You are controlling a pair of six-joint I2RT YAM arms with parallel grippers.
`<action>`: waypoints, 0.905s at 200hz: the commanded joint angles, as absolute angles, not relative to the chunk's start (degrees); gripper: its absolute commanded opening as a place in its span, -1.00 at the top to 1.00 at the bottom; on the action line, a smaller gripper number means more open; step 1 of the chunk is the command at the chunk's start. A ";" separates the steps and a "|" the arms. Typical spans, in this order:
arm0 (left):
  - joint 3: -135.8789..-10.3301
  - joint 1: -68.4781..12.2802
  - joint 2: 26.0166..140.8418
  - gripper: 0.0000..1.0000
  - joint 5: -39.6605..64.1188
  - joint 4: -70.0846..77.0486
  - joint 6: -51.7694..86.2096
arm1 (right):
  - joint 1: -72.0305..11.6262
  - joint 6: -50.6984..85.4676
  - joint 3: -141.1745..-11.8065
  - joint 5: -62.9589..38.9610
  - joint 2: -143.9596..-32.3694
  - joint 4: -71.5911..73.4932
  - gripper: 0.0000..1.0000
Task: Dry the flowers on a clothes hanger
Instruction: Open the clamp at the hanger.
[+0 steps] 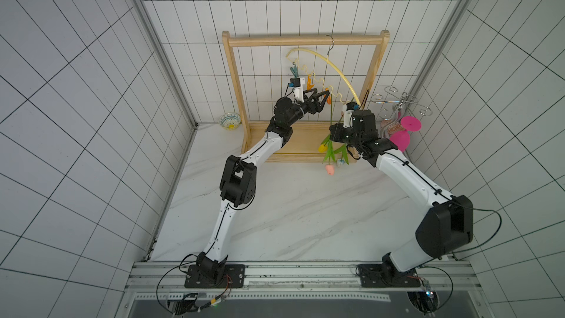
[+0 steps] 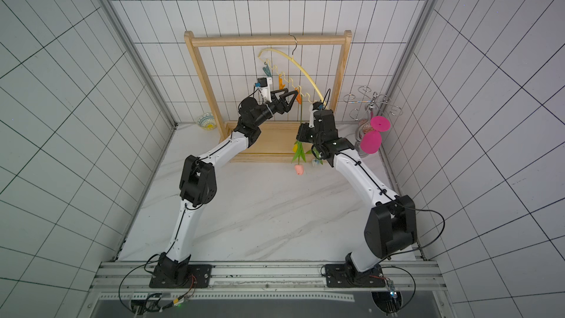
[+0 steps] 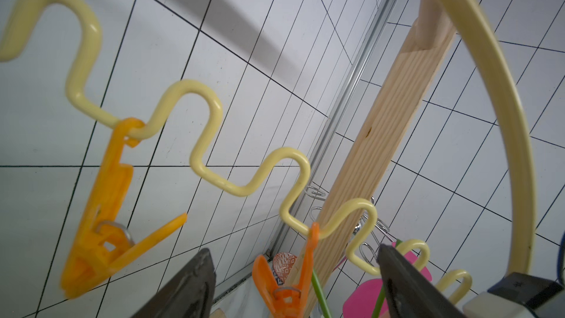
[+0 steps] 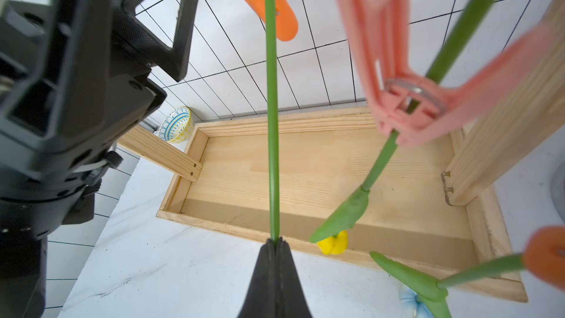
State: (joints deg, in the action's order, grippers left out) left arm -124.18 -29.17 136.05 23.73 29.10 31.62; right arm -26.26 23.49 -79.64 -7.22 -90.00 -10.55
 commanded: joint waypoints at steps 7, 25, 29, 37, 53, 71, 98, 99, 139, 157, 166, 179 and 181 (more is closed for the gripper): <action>-127.53 -29.48 139.07 -0.68 24.00 25.90 30.08 | -26.29 22.09 -82.95 -7.95 -90.96 -11.42 1.00; -128.32 -29.48 139.47 -0.66 23.74 25.58 29.93 | -26.33 21.89 -83.28 -7.76 -91.02 -11.51 1.00; -128.39 -29.48 139.47 -0.66 23.73 25.58 29.85 | -26.28 21.88 -83.32 -7.74 -91.03 -11.51 1.00; -128.41 -29.57 139.57 -0.65 23.79 25.58 29.71 | -26.33 21.88 -83.49 -7.73 -91.12 -11.54 1.00; -128.11 -29.61 139.40 -0.59 23.86 25.57 29.45 | -26.33 21.88 -83.74 -7.82 -91.34 -11.68 1.00; -126.89 -29.50 139.13 -0.51 23.84 25.99 28.94 | -26.31 21.88 -83.72 -7.65 -91.48 -11.75 1.00; -126.61 -29.49 139.28 -0.38 23.79 25.68 27.63 | -26.33 21.88 -83.76 -7.73 -91.44 -11.78 1.00; -126.58 -29.56 139.30 -0.38 23.76 25.67 27.57 | -26.30 21.88 -83.80 -7.73 -91.43 -11.78 1.00; -127.98 -29.70 139.98 -0.38 23.16 24.31 26.11 | -26.30 22.06 -84.20 -8.15 -91.64 -11.94 1.00; -128.97 -29.79 140.61 -0.38 23.21 23.92 26.20 | -26.29 22.15 -84.37 -8.26 -91.66 -11.93 1.00; -129.24 -29.88 140.88 -0.38 23.21 23.91 26.19 | -26.30 22.07 -84.42 -8.26 -91.58 -11.96 1.00; -129.68 -29.99 141.28 -0.36 23.20 23.82 26.20 | -26.36 22.06 -84.44 -8.20 -91.50 -12.08 1.00; -129.72 -30.04 141.32 -0.36 23.20 23.82 26.24 | -26.37 22.06 -84.46 -8.22 -91.50 -12.12 1.00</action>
State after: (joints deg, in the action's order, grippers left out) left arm -127.48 -29.58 139.52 23.57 24.93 27.29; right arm -26.26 22.63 -81.47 -7.92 -90.98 -11.57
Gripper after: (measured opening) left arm 0.686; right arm 0.039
